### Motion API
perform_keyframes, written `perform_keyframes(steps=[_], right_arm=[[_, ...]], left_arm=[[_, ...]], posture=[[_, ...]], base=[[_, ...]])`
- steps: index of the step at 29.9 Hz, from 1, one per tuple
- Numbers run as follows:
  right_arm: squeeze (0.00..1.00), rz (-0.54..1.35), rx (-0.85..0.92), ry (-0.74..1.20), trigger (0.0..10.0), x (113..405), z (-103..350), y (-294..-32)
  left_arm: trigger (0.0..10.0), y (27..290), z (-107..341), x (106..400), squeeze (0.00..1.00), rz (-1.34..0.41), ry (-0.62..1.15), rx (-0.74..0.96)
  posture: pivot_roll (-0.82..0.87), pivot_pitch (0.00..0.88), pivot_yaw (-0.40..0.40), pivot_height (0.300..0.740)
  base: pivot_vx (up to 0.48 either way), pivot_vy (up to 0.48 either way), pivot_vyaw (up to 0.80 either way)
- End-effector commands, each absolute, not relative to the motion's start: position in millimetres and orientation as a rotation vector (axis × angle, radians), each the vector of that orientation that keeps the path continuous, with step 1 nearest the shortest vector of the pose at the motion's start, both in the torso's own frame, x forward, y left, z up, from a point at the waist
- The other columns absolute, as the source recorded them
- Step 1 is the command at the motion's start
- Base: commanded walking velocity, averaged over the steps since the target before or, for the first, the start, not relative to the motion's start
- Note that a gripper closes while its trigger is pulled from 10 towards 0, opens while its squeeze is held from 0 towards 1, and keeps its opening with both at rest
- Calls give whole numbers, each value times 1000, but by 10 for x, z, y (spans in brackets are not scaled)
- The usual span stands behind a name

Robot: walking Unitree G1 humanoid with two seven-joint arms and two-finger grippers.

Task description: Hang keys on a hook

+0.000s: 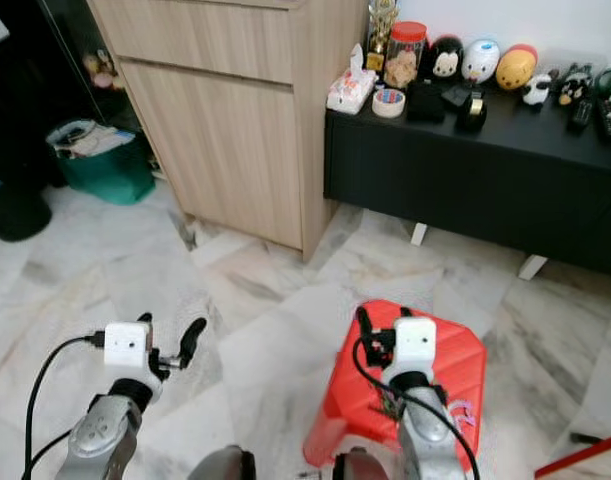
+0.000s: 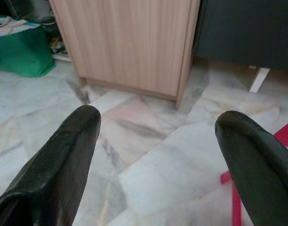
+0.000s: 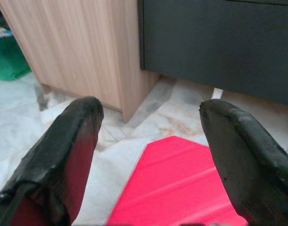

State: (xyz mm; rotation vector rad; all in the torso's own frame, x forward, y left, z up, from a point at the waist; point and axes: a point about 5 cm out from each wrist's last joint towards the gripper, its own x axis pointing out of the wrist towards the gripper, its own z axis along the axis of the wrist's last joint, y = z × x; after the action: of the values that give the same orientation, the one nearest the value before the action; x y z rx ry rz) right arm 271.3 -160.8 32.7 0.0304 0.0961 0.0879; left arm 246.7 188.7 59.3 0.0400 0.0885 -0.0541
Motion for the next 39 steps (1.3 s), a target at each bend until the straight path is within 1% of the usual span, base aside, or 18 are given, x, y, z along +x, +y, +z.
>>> perform_keyframes(steps=[1,7,12,15,18,21,25,27,31,32,34,39], right_arm=[[0,51,21,120,10000,2666,273,-1677],[0,37,18,132,10000,2649,247,-1703],[0,-2,-56,275,10000,2621,72,-1788],[0,41,-93,380,10000,2606,-47,-1803],[0,83,-111,441,10000,2609,-95,-1808],[0,134,-92,486,10000,2635,-120,-1791],[0,235,-117,581,10000,2634,-173,-1767],[0,223,-146,619,10000,2614,-197,-1846],[0,150,-143,679,10000,2540,-238,-2053],[0,150,-143,679,10000,2540,-238,-2053],[0,221,-144,719,10000,2463,-286,-2048],[0,198,-170,756,10000,2429,-320,-2115]], left_arm=[[10000,1874,574,2444,0,-63,97,35],[10000,1871,569,2441,0,-65,99,37],[10000,1880,561,2440,0,-68,108,40],[10000,1875,547,2439,0,-75,118,43],[10000,1871,536,2440,0,-77,125,43],[10000,1873,530,2441,0,-76,129,42],[10000,1869,527,2444,0,-79,133,44],[10000,1872,525,2442,0,-78,134,45],[10000,1877,510,2435,0,-79,143,44],[10000,1877,510,2435,0,-79,143,44],[10000,1867,502,2438,0,-82,146,43],[10000,1858,504,2459,0,-84,146,43]], posture=[[30,83,28,647],[31,82,28,647],[34,83,27,647],[36,83,28,647],[36,83,28,647],[35,86,28,647],[38,89,30,647],[39,90,27,647],[36,92,28,647],[36,92,28,647],[31,92,33,647],[31,91,33,647]], base=[[0,0,0],[0,0,0],[0,0,0],[0,0,0],[0,0,0],[0,0,0],[0,0,0],[0,0,0],[0,0,0],[0,0,0],[0,0,0],[0,0,0]])
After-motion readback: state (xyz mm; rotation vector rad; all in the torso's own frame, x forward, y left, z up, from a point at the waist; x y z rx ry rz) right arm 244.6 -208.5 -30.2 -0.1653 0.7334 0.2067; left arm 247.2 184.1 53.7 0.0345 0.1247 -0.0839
